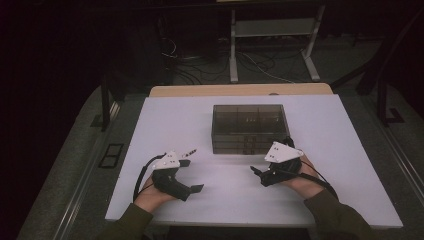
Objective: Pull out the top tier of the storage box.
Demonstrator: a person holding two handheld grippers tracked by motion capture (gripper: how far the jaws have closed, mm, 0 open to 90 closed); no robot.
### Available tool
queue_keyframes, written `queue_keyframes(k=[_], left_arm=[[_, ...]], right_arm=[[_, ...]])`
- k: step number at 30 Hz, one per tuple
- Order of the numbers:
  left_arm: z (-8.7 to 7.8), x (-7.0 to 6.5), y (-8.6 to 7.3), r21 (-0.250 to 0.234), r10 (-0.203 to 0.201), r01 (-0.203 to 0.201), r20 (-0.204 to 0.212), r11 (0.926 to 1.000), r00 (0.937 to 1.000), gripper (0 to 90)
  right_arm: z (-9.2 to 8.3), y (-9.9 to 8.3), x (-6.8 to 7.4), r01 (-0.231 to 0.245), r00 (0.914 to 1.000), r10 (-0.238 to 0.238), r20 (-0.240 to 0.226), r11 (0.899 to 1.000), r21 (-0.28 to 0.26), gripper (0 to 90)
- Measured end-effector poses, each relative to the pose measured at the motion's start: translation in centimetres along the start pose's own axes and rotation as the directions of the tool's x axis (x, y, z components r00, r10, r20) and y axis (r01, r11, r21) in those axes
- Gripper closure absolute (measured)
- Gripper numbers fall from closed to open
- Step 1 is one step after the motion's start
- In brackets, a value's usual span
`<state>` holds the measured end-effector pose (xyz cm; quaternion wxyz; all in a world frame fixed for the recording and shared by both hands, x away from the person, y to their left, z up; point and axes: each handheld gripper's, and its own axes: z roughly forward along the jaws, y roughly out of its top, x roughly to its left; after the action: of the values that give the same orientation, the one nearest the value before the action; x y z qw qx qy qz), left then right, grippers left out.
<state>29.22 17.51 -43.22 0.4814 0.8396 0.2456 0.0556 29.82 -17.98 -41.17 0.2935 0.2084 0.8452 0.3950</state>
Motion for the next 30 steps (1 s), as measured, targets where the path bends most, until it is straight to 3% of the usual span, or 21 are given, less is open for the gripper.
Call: queue_keyframes(k=[16, 30], left_arm=[[-0.01, 0.01, -0.01, 0.000, -0.001, 0.001, 0.000, 1.0000, 1.0000, 0.0], [-0.04, 0.01, 0.00, -0.001, 0.000, 0.000, -0.001, 1.0000, 1.0000, 0.0]], right_arm=[[-0.02, 0.17, 0.32, 0.050, 0.9980, -0.050, 0.037, 0.999, 0.007, 0.5], [0.03, 0.28, 0.75, 0.113, 0.9908, -0.115, 0.072, 0.993, 0.024, 0.5]])
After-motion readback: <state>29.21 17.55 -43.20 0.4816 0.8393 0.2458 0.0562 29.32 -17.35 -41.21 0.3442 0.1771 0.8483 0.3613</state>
